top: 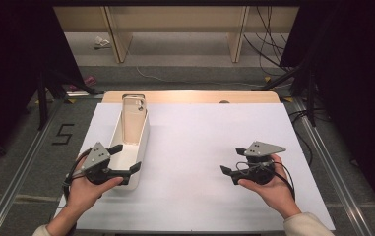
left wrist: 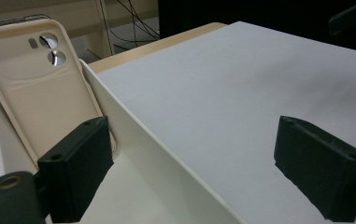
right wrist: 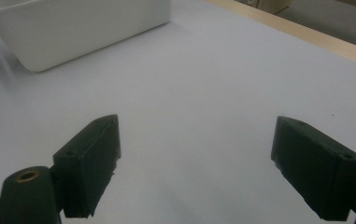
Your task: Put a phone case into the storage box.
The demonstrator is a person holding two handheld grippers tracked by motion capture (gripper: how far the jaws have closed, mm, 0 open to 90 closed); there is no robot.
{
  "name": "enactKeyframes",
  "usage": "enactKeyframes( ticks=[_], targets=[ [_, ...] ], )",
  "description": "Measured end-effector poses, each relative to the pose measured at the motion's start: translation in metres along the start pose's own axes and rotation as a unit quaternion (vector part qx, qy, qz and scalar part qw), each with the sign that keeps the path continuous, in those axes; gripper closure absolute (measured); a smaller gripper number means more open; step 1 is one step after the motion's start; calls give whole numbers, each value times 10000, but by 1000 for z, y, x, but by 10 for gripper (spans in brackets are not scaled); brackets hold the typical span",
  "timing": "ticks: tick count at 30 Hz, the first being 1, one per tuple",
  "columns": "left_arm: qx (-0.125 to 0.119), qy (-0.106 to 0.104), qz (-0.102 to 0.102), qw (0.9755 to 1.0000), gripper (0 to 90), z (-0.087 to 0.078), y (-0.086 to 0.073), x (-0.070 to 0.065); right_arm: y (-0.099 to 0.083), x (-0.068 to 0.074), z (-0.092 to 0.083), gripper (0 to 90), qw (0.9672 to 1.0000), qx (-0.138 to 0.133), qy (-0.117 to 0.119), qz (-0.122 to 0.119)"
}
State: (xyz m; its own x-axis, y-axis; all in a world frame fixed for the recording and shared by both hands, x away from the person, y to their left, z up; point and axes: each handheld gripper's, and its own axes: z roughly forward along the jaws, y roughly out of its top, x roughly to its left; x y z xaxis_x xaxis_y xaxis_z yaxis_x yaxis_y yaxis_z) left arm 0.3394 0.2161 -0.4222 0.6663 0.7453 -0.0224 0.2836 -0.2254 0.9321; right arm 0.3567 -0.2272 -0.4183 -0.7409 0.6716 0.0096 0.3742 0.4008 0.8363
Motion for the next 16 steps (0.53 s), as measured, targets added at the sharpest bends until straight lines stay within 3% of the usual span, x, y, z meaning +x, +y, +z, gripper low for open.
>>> enactKeyframes(
  ticks=[16],
  targets=[
    [0, -5, 4, 10000, 112, 1, 0, 0, -4, -1, -8, 165, 9999, -57, -35, 77]
  ],
)
